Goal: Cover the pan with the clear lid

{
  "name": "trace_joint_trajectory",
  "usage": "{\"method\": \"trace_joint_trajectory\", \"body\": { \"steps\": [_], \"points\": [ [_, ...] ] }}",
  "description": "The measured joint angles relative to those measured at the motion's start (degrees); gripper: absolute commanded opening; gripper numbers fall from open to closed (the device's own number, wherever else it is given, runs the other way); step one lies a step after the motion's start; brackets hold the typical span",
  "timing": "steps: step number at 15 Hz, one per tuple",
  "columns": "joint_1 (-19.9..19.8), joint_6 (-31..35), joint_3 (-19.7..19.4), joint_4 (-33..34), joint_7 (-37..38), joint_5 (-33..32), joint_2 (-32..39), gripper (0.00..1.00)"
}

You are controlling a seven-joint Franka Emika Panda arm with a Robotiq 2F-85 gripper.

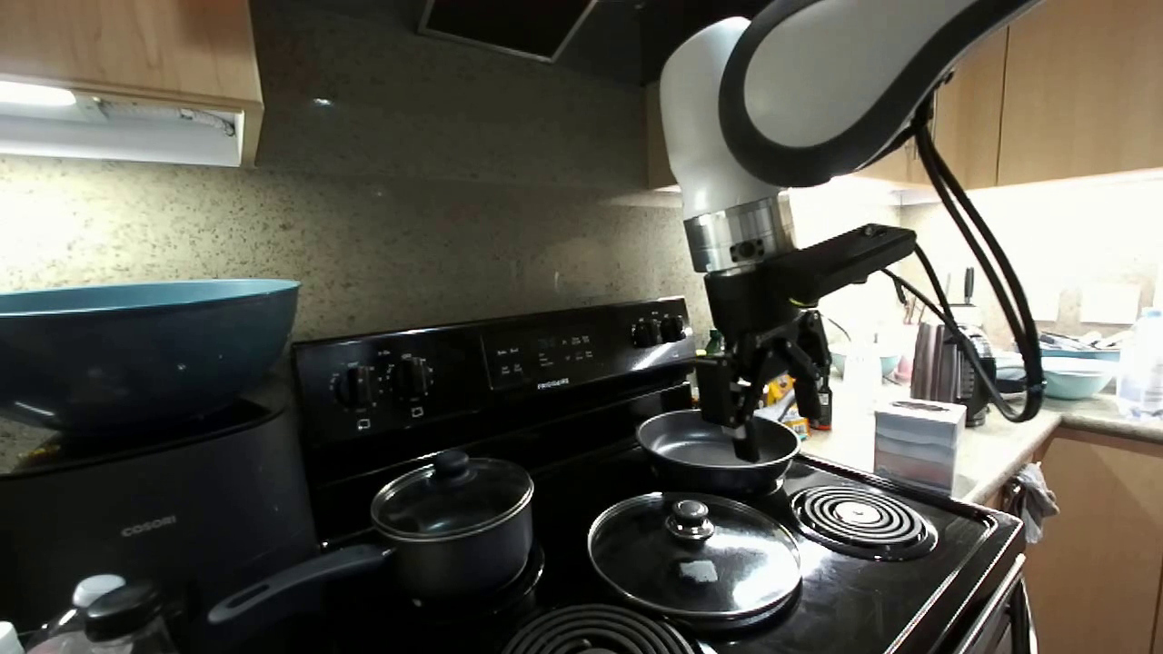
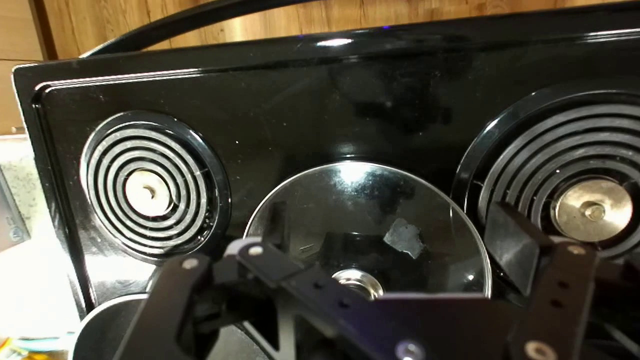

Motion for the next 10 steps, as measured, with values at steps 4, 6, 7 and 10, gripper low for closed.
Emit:
{"method": "trace_joint_trajectory", "body": {
  "steps": [4,6,7,10],
  "points": [
    [0.0,0.4,-2.0,5.7,-0.4,-1.5,8.4,1.0],
    [0.1,0.4,-2.5,8.2,0.0,-2.9,11.7,1.0],
    [0.2,0.4,-2.8,8.8,0.0,-3.0,12.6,1.0],
    [0.8,0.4,-3.4,8.9,0.0,-3.0,12.8,1.0]
  ]
}}
